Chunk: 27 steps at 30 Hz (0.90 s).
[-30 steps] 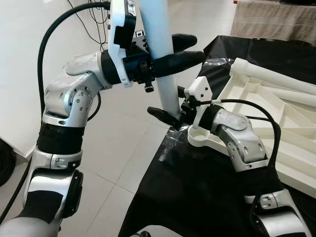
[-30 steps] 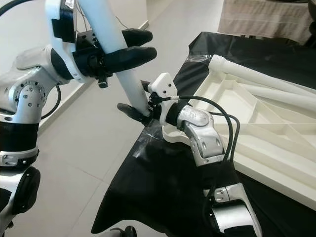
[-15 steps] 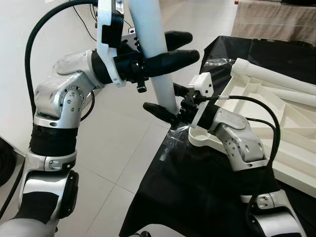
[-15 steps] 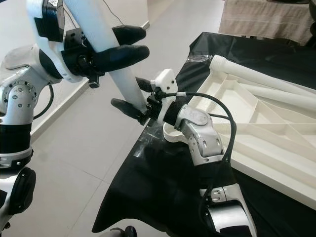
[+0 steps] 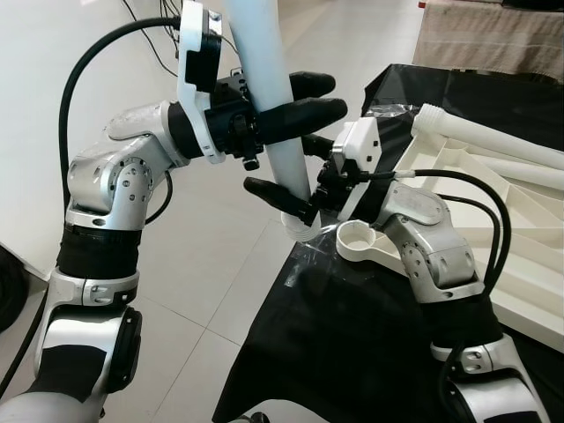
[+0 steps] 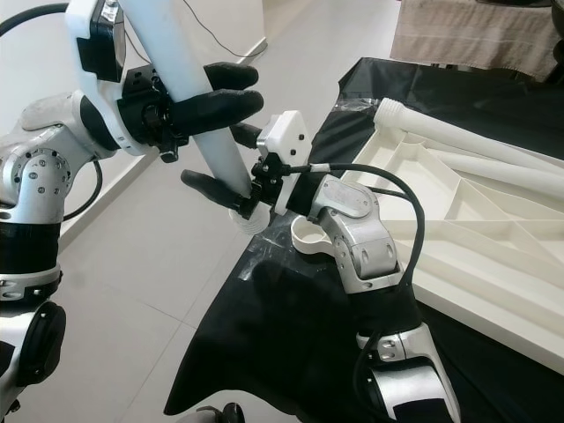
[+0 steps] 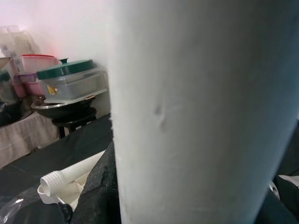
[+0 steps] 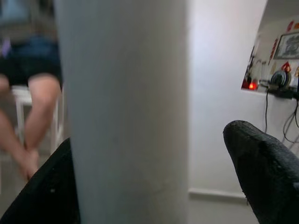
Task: Building children table
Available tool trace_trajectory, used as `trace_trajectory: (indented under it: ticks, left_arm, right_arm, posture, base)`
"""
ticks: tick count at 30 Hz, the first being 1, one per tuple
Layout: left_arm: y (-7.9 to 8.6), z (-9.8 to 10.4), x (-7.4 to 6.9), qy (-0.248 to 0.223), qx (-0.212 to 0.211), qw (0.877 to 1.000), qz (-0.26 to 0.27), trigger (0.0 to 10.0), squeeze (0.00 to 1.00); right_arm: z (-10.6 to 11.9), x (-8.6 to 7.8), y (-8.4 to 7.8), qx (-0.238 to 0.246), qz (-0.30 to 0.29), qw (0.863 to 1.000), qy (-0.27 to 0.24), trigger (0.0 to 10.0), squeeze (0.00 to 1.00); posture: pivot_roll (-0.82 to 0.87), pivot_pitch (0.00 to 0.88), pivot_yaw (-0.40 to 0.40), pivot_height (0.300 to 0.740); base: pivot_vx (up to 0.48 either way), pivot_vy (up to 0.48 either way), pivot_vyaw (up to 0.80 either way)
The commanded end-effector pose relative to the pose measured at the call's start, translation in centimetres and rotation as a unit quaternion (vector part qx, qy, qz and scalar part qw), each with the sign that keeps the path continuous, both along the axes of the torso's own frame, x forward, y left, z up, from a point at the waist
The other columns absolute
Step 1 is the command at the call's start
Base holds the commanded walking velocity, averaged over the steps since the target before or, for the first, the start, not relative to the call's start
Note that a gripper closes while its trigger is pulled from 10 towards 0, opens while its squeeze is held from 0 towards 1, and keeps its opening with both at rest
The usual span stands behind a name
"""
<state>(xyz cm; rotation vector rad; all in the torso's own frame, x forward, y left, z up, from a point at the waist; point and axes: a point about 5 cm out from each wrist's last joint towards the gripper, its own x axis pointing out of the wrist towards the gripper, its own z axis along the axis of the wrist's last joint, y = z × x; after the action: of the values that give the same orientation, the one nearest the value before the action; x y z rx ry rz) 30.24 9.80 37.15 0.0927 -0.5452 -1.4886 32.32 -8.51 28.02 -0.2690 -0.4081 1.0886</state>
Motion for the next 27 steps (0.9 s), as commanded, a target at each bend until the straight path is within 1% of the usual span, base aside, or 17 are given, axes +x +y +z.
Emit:
trace_trajectory:
  ticks: [1, 3, 4, 6, 10, 11, 12, 14, 15, 17, 20, 24, 25, 27]
  left_arm:
    - [-1.8, 0.6, -0.8, -0.008, -0.006, 0.998, -0.068, 0.0, 0.0]
    - [-2.0, 0.7, -0.8, -0.008, -0.005, 0.997, -0.07, 0.0, 0.0]
    - [-2.2, 0.8, -0.7, -0.008, -0.003, 0.997, -0.073, 0.0, 0.0]
    - [-2.3, 0.8, -0.7, -0.009, -0.002, 0.997, -0.074, 0.0, 0.0]
    - [-2.6, 0.7, -0.7, -0.01, 0.001, 0.997, -0.079, 0.0, 0.0]
    - [-2.7, 0.7, -0.7, -0.011, 0.002, 0.997, -0.082, 0.0, 0.0]
    - [-2.7, 0.7, -0.7, -0.011, 0.002, 0.997, -0.082, 0.0, 0.0]
    - [-2.8, 0.6, -0.8, -0.013, 0.005, 0.996, -0.085, 0.0, 0.0]
    - [-2.8, 0.6, -0.8, -0.013, 0.005, 0.996, -0.085, 0.0, 0.0]
    - [-3.0, 0.5, -1.0, -0.015, 0.009, 0.996, -0.09, 0.0, 0.0]
    - [-3.0, 0.3, -1.1, -0.016, 0.01, 0.996, -0.092, 0.0, 0.0]
    - [-3.0, 0.2, -1.1, -0.015, 0.006, 0.996, -0.088, 0.0, 0.0]
    - [-2.9, 0.4, -0.7, -0.015, -0.005, 0.998, -0.064, 6.4, 0.29]
    - [-2.9, 0.4, -0.7, -0.015, -0.005, 0.998, -0.064, 6.4, 0.29]
  right_arm:
    - [-1.2, -0.1, 2.0, -0.053, 0.011, 0.998, 0.019, 1.7, 0.0]
    - [-1.3, 0.0, 2.0, -0.058, 0.006, 0.998, 0.025, 1.7, 0.0]
    - [-1.3, 0.2, 2.0, -0.059, 0.0, 0.998, 0.031, 0.0, 0.0]
    - [-1.2, 0.2, 2.1, -0.059, -0.003, 0.998, 0.033, 0.0, 0.0]
    - [-1.4, 0.3, 2.4, -0.061, -0.008, 0.996, 0.057, 0.0, 0.0]
    - [-1.7, 0.3, 2.6, -0.063, -0.013, 0.995, 0.073, 0.0, 0.0]
    - [-1.7, 0.3, 2.6, -0.063, -0.013, 0.995, 0.073, 0.0, 0.0]
    - [-2.2, 0.4, 2.7, -0.066, -0.02, 0.993, 0.098, 0.0, 0.0]
    - [-2.2, 0.4, 2.7, -0.066, -0.02, 0.993, 0.098, 0.0, 0.0]
    - [-2.8, 0.4, 3.0, -0.065, -0.027, 0.99, 0.124, 0.0, 0.0]
    - [-3.2, 0.4, 3.2, -0.059, -0.032, 0.989, 0.135, 0.0, 0.0]
    - [-3.2, 0.5, 3.2, -0.049, -0.041, 0.989, 0.136, 0.0, 0.0]
    - [-3.1, 0.7, 3.1, -0.036, -0.055, 0.989, 0.135, 0.0, 0.0]
    - [-3.1, 0.7, 3.1, -0.036, -0.055, 0.989, 0.135, 0.0, 0.0]
  posture:
    - [-0.06, 0.156, 0.096, 0.74]
    - [-0.06, 0.156, 0.096, 0.74]
    - [-0.06, 0.156, 0.096, 0.74]
    - [-0.06, 0.156, 0.096, 0.74]
    - [-0.07, 0.155, 0.094, 0.74]
    - [-0.07, 0.155, 0.094, 0.74]
    - [-0.07, 0.155, 0.094, 0.74]
    - [-0.07, 0.153, 0.093, 0.74]
    - [-0.07, 0.153, 0.093, 0.74]
    - [-0.07, 0.153, 0.093, 0.74]
    - [-0.08, 0.145, 0.092, 0.74]
    - [-0.08, 0.141, 0.087, 0.74]
    - [-0.09, 0.138, 0.083, 0.74]
    - [-0.09, 0.138, 0.083, 0.74]
  base:
    - [0.0, 0.0, 0.0]
    - [0.0, 0.0, 0.0]
    - [0.0, 0.0, 0.0]
    - [0.0, 0.0, 0.0]
    - [0.0, 0.0, 0.0]
    - [0.0, 0.0, 0.0]
    - [0.0, 0.0, 0.0]
    - [0.0, 0.0, 0.0]
    - [0.0, 0.0, 0.0]
    - [0.0, 0.0, 0.0]
    - [0.0, 0.0, 0.0]
    - [0.0, 0.0, 0.0]
    - [0.0, 0.0, 0.0]
    - [0.0, 0.0, 0.0]
